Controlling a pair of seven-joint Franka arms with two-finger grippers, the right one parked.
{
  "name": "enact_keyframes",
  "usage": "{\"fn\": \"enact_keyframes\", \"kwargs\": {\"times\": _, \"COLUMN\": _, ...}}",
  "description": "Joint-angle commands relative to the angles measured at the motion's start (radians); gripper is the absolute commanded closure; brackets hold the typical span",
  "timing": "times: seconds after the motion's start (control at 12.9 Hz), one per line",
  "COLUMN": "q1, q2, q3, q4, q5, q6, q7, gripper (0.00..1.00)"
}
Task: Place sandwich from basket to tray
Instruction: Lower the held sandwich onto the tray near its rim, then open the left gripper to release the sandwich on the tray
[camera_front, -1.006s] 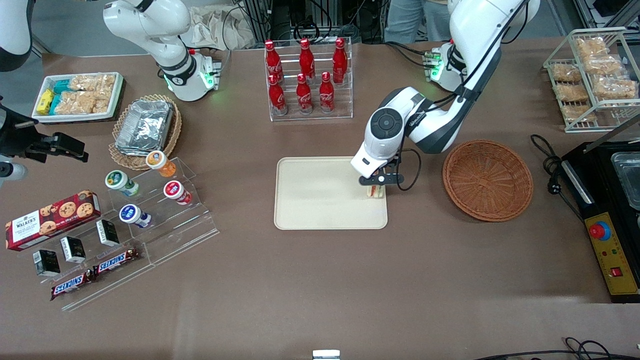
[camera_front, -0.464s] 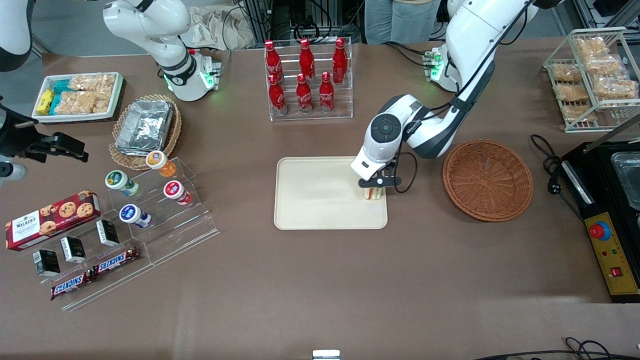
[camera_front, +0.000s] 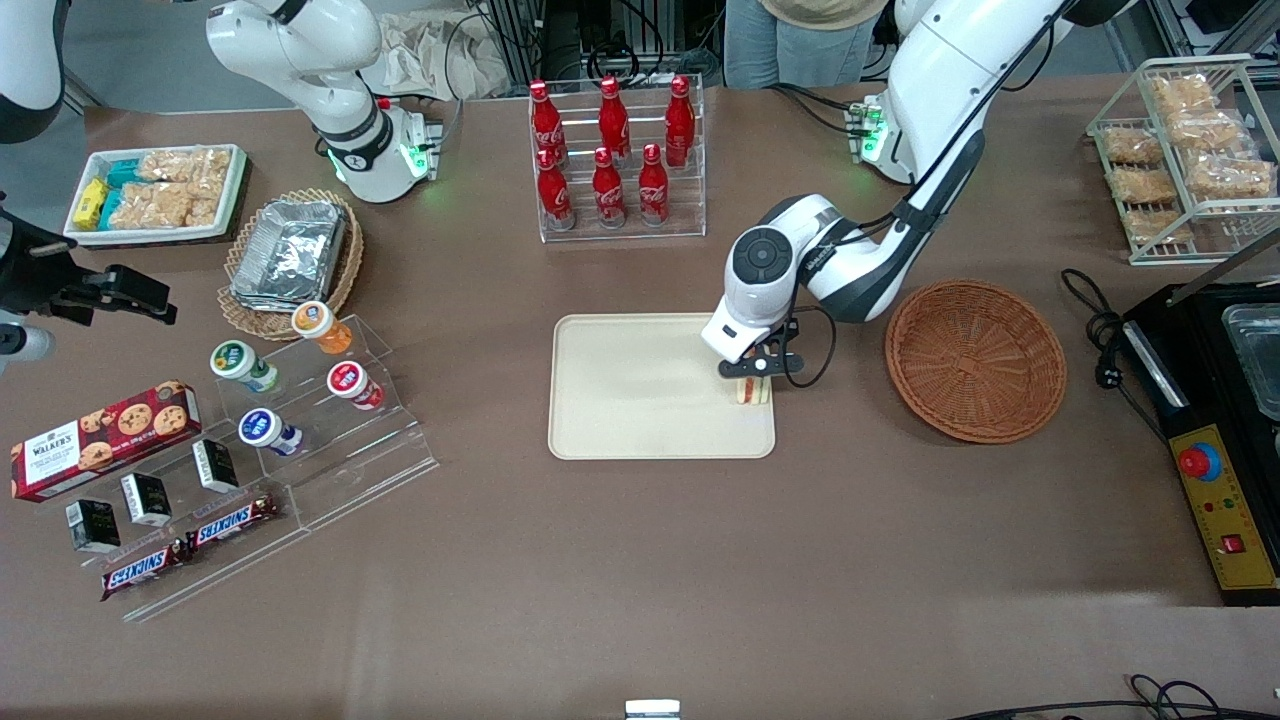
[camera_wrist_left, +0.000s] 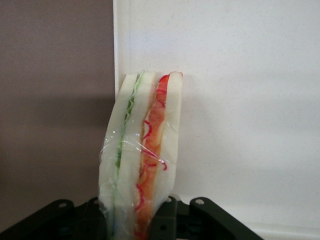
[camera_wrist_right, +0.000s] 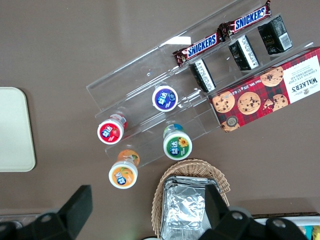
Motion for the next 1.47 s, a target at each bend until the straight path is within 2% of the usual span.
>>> {"fn": "enact_keyframes", "kwargs": {"times": 0.0, "q1": -0.006, "q2": 0.015, "q3": 0.003, "q4": 0.008, "q5": 0.026, "q6": 0.03, "q7": -0.033, "gripper": 1.0}}
{"fn": "enact_keyframes", "kwargs": {"times": 0.08, "q1": -0.006, "q2": 0.015, "q3": 0.003, "q4": 0.008, "q5": 0.026, "q6": 0.035, "q7": -0.033, "gripper": 0.93}}
{"fn": "enact_keyframes", "kwargs": {"times": 0.15, "q1": -0.006, "q2": 0.015, "q3": 0.003, "q4": 0.008, "q5": 0.026, "q6": 0.035, "q7": -0.032, "gripper": 0.69}}
{"fn": "enact_keyframes", "kwargs": {"times": 0.23, "q1": -0.006, "q2": 0.017, "q3": 0.003, "q4": 0.008, "q5": 0.038, "q6": 0.035, "q7": -0.032, "gripper": 0.27}}
{"fn": "enact_keyframes", "kwargs": {"times": 0.31, "q1": -0.006, "q2": 0.017, "q3": 0.003, "q4": 0.008, "q5": 0.039, "q6": 0.035, "q7": -0.032, "gripper": 0.01}}
{"fn": "enact_keyframes", "kwargs": {"times": 1.39, "q1": 0.0, "q2": -0.032, "q3": -0.002, "q4": 0.048, "q5": 0.035, "q6": -0.011, "q7": -0.033, "gripper": 0.0}}
